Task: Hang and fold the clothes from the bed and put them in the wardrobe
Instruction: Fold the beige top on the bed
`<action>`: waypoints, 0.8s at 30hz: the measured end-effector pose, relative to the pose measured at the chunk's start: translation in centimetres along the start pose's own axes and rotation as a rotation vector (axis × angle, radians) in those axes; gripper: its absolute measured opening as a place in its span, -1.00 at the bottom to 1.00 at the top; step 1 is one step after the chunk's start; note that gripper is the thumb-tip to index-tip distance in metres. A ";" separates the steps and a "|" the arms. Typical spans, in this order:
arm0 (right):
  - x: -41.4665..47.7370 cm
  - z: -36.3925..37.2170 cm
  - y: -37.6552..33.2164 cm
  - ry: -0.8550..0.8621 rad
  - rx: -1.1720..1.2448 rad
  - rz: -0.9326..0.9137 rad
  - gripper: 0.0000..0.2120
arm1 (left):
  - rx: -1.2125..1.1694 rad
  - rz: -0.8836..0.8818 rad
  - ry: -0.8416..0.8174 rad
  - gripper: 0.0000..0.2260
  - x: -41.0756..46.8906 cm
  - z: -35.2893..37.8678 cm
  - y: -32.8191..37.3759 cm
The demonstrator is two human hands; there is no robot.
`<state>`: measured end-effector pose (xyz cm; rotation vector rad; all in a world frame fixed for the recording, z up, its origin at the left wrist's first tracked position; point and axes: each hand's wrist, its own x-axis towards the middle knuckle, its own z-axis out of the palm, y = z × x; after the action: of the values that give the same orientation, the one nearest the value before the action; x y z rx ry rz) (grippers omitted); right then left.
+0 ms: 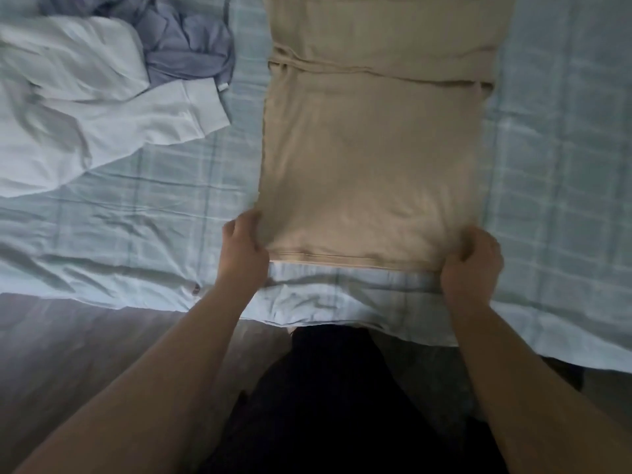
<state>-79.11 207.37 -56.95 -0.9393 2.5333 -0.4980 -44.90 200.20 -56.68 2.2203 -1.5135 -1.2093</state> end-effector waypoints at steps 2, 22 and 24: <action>0.2 -0.7 -0.1 0.010 0.056 0.231 -0.56 | -0.030 -0.134 -0.020 -0.64 0.3 -0.1 0.3; -4.6 -6.2 4.0 -0.192 0.769 0.632 -0.66 | -0.832 -0.430 -0.260 -0.73 -6.8 -4.4 -2.8; -5.7 -6.1 5.0 -0.209 0.782 0.680 -0.64 | -0.860 -0.494 -0.272 -0.70 -7.6 -4.2 -3.9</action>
<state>-80.70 215.87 -52.64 0.1469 1.9945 -0.9769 -40.36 207.25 -52.28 1.8722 -0.3102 -1.8885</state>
